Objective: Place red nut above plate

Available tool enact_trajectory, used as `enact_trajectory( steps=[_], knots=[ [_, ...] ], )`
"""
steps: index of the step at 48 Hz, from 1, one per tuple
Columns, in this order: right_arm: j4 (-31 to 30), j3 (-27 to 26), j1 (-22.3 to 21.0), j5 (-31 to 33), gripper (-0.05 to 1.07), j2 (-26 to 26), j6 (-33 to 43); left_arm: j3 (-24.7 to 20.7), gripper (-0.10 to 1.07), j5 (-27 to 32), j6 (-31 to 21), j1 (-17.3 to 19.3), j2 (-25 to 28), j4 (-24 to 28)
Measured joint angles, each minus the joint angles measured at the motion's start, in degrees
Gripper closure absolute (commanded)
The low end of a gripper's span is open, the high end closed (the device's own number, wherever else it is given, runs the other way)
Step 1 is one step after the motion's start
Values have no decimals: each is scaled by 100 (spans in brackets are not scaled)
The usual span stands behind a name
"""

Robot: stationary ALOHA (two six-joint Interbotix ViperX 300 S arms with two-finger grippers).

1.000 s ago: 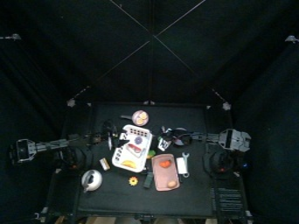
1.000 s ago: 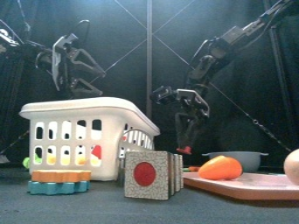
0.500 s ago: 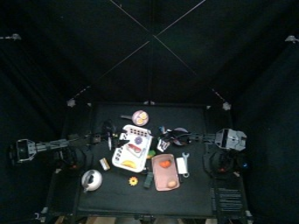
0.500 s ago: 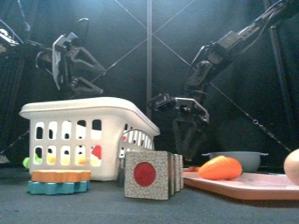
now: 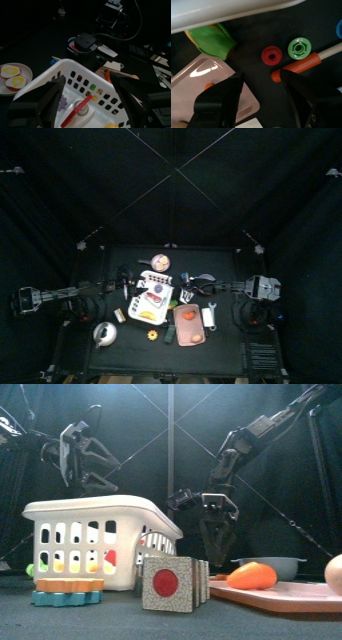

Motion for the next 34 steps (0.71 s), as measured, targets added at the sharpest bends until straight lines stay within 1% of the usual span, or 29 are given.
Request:
enact_trajectory(
  steps=[11,25,34],
  knots=[
    [-70,-97,229,246,12,79,0,-9,-5,0,0,0,-9,0],
    [-79,-167,281,334,12,79,9,0,-5,0,0,0,-9,0],
    [-88,-167,387,369,12,79,0,-9,-5,0,9,0,-9,0]
  ],
)
